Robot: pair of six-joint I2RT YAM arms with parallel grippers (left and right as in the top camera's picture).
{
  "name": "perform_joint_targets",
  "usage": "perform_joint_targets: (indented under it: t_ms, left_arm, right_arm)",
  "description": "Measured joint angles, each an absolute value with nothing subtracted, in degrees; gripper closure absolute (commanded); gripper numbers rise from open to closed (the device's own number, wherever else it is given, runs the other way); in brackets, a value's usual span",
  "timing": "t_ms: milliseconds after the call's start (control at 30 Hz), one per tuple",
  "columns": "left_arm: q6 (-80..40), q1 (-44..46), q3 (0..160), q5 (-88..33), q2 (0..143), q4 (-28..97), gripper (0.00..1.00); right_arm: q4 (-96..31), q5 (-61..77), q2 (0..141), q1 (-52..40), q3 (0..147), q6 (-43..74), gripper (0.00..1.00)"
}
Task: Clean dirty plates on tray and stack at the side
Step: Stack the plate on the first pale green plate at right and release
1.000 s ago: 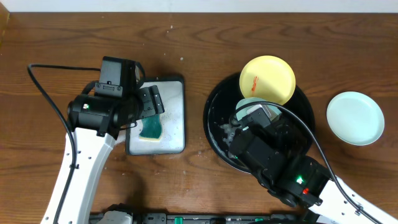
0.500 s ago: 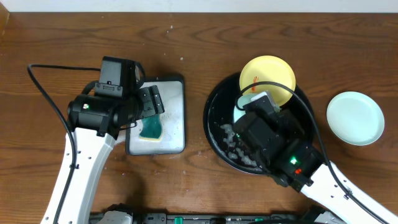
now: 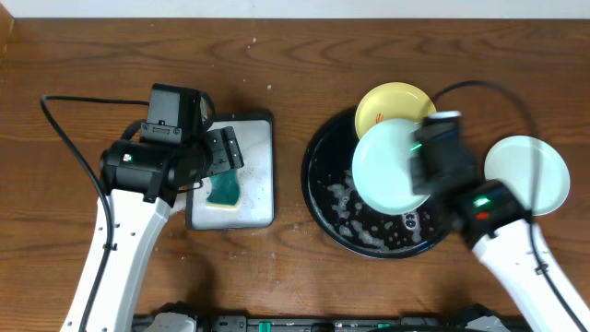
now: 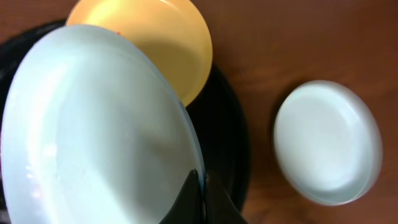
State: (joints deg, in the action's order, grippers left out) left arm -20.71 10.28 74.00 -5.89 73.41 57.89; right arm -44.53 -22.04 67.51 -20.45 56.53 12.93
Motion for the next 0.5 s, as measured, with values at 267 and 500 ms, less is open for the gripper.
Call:
perform_joint_targets:
  t_ms: [267, 500]
  left_arm:
    - [-20.71, 10.28, 74.0, -5.89, 73.41, 57.93, 0.17]
    - [-20.71, 10.28, 74.0, -5.89, 73.41, 57.91, 0.17]
  right_arm:
    - [-42.5, -1.28, 70.28, 16.14, 56.58, 14.06, 0.99]
    - [-38.85, 3.9, 81.19, 37.01, 56.71, 17.74, 0.99]
